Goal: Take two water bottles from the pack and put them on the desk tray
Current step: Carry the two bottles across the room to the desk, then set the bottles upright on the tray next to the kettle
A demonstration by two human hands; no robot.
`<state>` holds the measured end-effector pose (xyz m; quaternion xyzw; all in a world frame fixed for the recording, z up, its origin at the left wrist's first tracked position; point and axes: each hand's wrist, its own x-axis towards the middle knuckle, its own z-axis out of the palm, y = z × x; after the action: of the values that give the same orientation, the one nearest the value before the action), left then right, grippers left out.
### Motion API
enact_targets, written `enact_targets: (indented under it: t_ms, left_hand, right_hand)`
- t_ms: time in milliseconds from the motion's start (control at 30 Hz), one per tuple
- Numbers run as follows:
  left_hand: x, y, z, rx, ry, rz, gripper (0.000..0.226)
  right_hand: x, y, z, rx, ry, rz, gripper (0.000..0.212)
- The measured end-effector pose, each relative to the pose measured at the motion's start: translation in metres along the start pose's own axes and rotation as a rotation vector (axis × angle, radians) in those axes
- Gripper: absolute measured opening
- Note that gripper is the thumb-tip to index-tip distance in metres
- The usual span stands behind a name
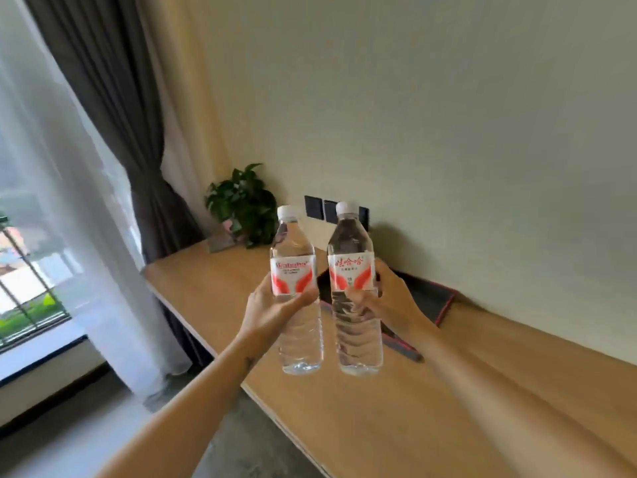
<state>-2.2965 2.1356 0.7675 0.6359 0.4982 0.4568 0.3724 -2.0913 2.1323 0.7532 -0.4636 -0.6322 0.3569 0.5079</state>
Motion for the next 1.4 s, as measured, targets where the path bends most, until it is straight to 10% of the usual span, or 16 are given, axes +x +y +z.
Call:
enact_targets:
  t_ms: [600,1400]
  left_hand:
    - [0.316,-0.128,0.254,0.031,-0.743,0.132,0.067]
    - [0.343,-0.183,0.342,-0.132,-0.805,0.083,0.087]
  right_hand:
    - [0.133,0.211,-0.143,-0.219,0.421,0.492,0.078]
    - [0.152,0.293,-0.179,-0.340,0.552,0.554,0.095]
